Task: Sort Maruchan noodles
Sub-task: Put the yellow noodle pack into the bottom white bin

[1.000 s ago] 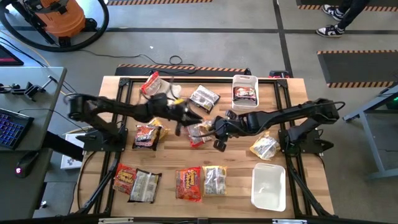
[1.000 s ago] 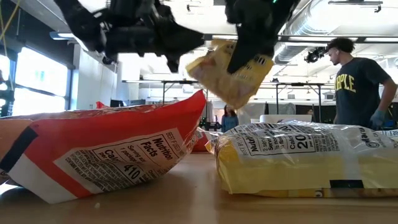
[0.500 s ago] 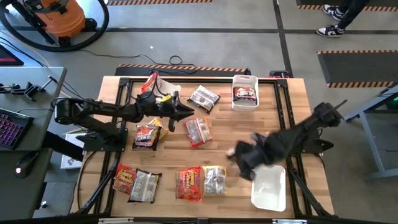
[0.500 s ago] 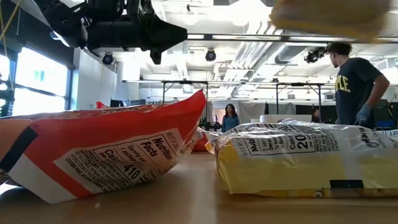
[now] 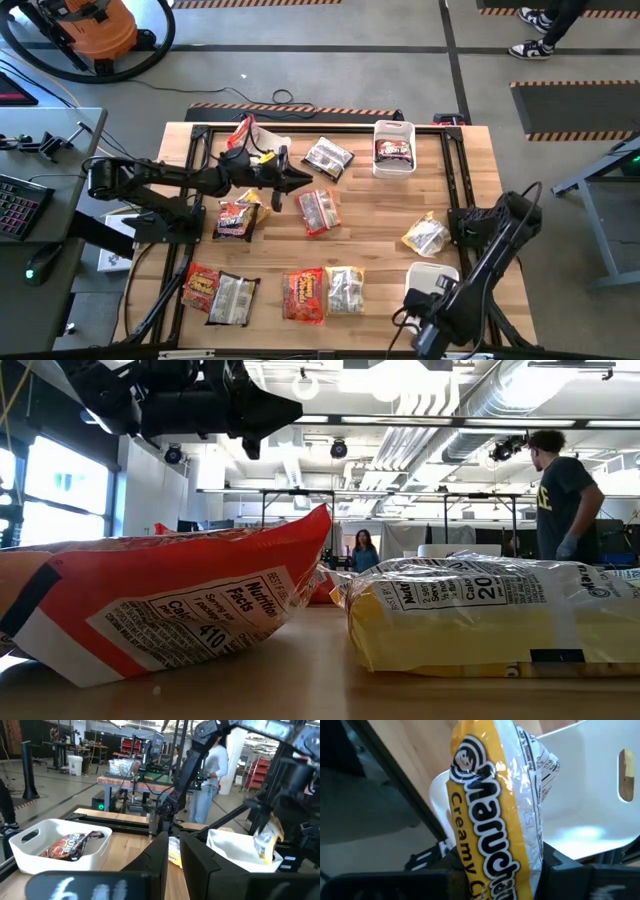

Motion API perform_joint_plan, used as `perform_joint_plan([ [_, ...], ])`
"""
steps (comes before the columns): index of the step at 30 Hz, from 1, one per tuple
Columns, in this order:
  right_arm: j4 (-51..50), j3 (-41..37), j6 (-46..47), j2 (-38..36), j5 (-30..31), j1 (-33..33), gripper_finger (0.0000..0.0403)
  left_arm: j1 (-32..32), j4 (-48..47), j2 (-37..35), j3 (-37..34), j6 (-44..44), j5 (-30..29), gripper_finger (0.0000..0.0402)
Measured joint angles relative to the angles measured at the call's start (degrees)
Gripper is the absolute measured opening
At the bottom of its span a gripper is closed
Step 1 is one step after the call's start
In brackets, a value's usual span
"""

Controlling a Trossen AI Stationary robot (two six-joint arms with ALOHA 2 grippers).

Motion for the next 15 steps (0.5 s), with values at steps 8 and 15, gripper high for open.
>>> perform_joint_plan([
  [8,-0.46,0.0,-2.25,2.67,-3.36,0.14,0.009,-0.02,0.01,0.02,0.52,-0.02,-0.12,0.0038],
  [15,-1.63,0.0,-4.96,2.67,-5.82,0.77,0.009,-0.02,-0.38,0.02,0.52,0.21,-0.14,0.0038],
])
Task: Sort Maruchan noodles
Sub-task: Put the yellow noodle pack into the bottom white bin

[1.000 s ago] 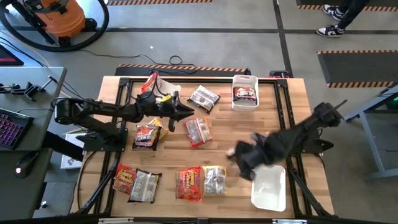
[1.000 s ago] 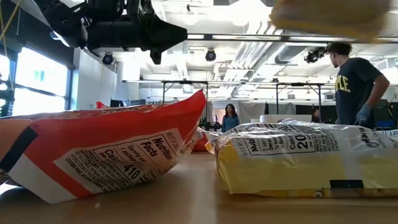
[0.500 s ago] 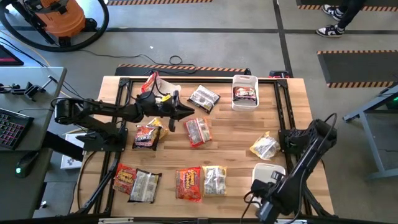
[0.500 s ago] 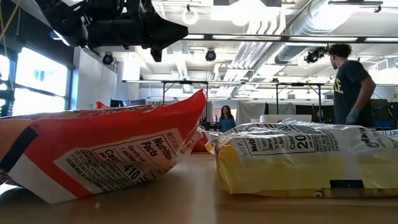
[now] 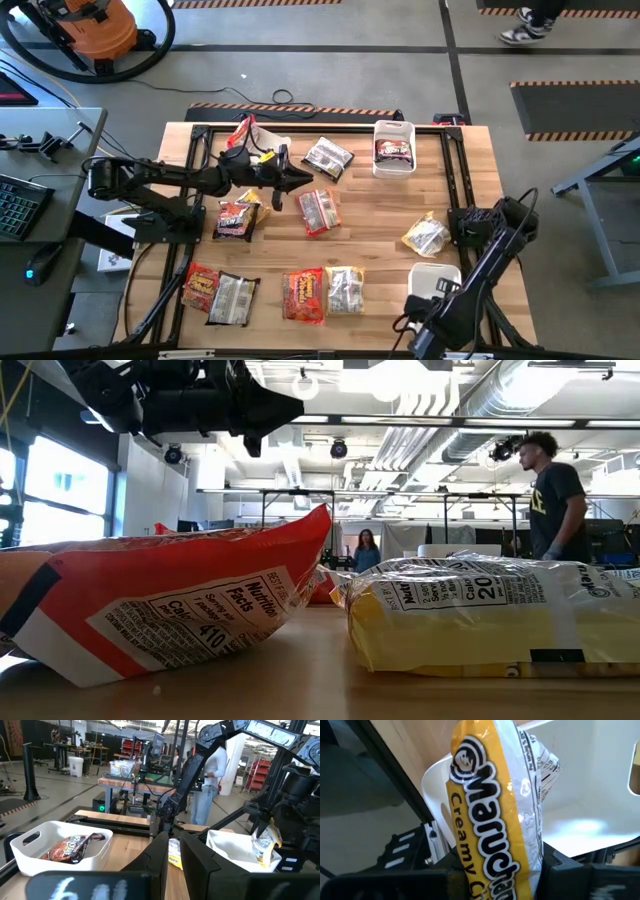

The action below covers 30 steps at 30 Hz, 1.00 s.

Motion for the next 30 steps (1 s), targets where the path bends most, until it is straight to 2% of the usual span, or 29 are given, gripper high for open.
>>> perform_joint_plan([
  [14,-7.1,4.1,-1.4,-0.1,-1.21,0.95,0.009,0.0,-0.52,0.0,0.0,0.76,-1.39,0.0038],
  [18,-5.01,1.93,-3.06,-0.03,-2.93,1.86,0.009,0.0,-1.05,0.0,0.0,1.2,-2.1,0.0038],
  [22,-1.99,0.06,-5.06,-0.01,0.53,1.85,0.009,0.0,-1.34,0.0,0.0,1.5,-2.67,0.0038],
  [30,4.84,-4.27,-7.6,-0.01,0.95,1.48,0.009,0.0,-1.36,0.0,0.0,1.5,-2.68,0.0038],
])
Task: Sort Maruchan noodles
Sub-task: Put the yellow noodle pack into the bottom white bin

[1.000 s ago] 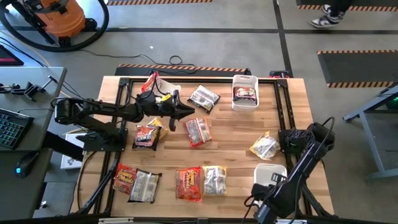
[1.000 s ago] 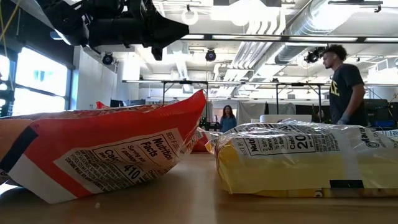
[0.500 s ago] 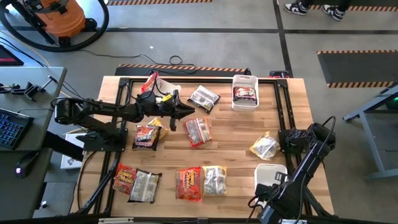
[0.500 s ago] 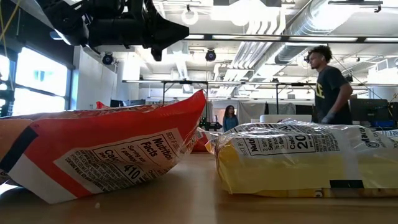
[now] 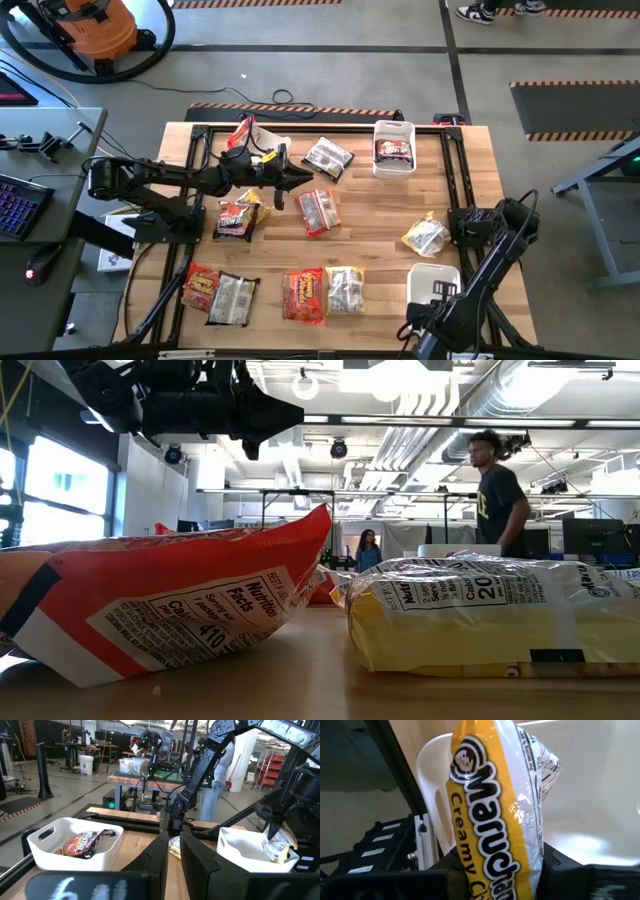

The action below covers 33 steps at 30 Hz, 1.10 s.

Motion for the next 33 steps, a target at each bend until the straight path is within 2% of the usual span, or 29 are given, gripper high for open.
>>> perform_joint_plan([
  [8,4.04,-3.82,-1.46,0.0,-0.21,0.11,0.0099,0.02,-0.02,0.0,0.0,0.0,-0.24,0.0038],
  [17,6.18,-5.63,-3.96,0.0,-2.66,0.11,0.0195,0.02,-0.02,0.0,0.0,0.06,-0.24,0.0038],
  [21,6.18,-4.15,-2.76,-0.02,-2.93,0.11,0.0222,0.0,-0.02,0.0,0.0,0.2,-0.24,0.0038],
  [25,6.25,-2.57,-0.24,-0.02,-4.23,0.1,0.0227,0.01,-0.04,0.0,0.01,0.24,-0.24,0.0038],
  [33,8.96,-1.66,5.19,-0.02,-8.06,0.09,0.0211,0.0,-0.04,0.0,0.0,0.3,-0.24,0.0038],
])
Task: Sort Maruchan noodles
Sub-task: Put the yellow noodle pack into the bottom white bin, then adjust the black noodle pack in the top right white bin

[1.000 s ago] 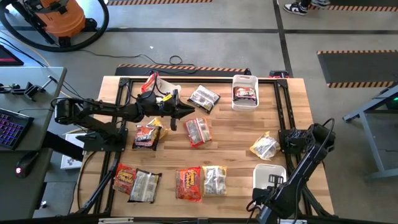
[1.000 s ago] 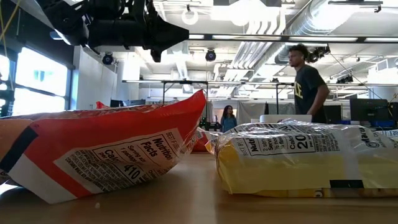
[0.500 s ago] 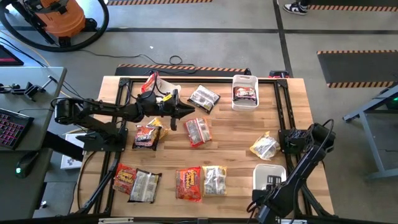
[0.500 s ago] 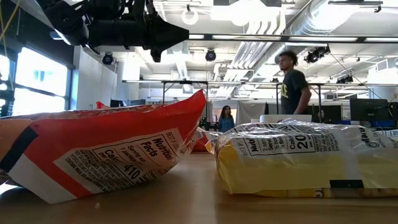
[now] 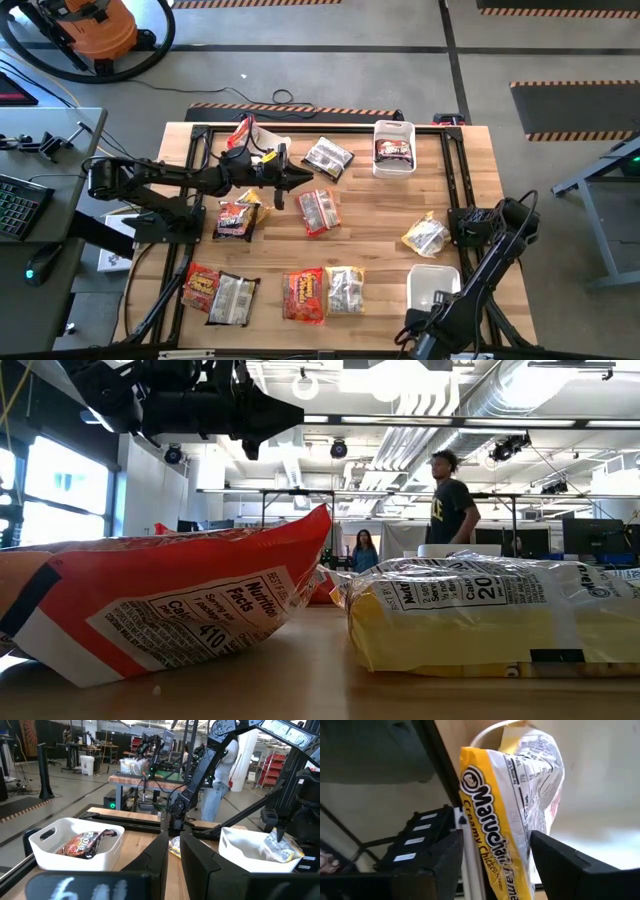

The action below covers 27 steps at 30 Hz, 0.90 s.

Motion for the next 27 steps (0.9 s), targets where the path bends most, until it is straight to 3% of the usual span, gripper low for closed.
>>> perform_joint_plan([
  [16,-0.13,0.0,4.29,-2.78,-1.48,-0.13,0.0209,0.02,-0.28,0.0,0.0,0.07,0.02,0.0038],
  [27,-5.76,0.02,8.98,-10.22,10.38,-3.0,0.0194,0.04,-0.54,0.0,0.0,0.94,0.02,0.0038],
])
